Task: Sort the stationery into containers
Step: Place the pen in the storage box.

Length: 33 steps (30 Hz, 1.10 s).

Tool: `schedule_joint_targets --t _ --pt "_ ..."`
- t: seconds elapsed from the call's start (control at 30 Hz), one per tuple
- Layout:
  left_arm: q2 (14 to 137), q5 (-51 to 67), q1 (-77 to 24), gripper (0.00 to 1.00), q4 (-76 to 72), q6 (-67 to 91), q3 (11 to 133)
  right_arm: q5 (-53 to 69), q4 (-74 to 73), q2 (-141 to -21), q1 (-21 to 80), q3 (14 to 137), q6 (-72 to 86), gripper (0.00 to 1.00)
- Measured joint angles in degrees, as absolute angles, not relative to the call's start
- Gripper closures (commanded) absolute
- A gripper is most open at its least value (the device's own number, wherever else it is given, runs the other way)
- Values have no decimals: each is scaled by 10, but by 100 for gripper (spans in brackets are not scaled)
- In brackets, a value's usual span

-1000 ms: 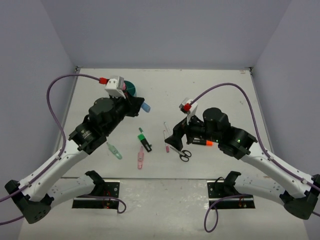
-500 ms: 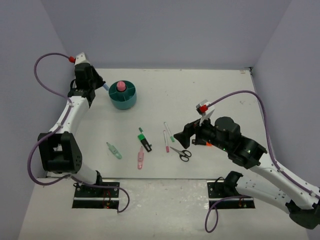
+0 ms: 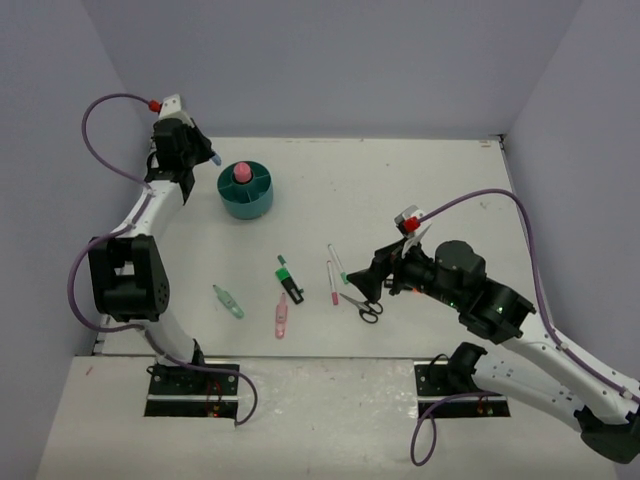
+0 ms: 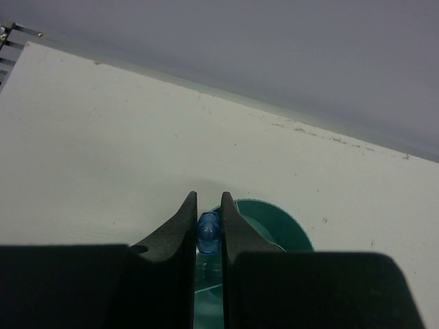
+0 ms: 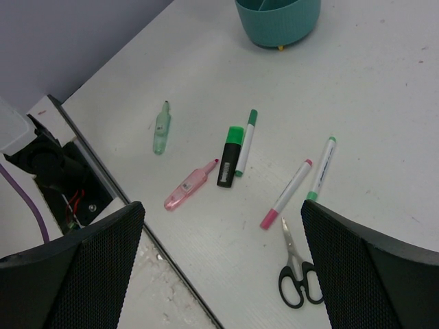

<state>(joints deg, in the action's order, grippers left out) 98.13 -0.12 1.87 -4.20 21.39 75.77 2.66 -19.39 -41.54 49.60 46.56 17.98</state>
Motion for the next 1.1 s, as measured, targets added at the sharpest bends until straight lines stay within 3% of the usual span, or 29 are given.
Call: schedule_joint_targets --t 0.37,0.53,0.6,0.8,0.97,1.1 --pt "1049 37 19 100 -50 217 759 27 -188 -411 496 454 180 1" --pt "1050 37 19 47 -49 218 759 30 -187 -412 496 454 180 1" --pt "1050 36 19 35 -46 223 759 31 -186 -415 496 454 180 1" --pt "1049 34 19 24 -15 232 761 31 -184 -439 496 454 179 1" --pt "1025 19 19 1 57 255 782 31 -183 -475 496 454 178 2" --pt "943 -7 19 0 137 300 788 37 -187 -547 496 463 181 11"
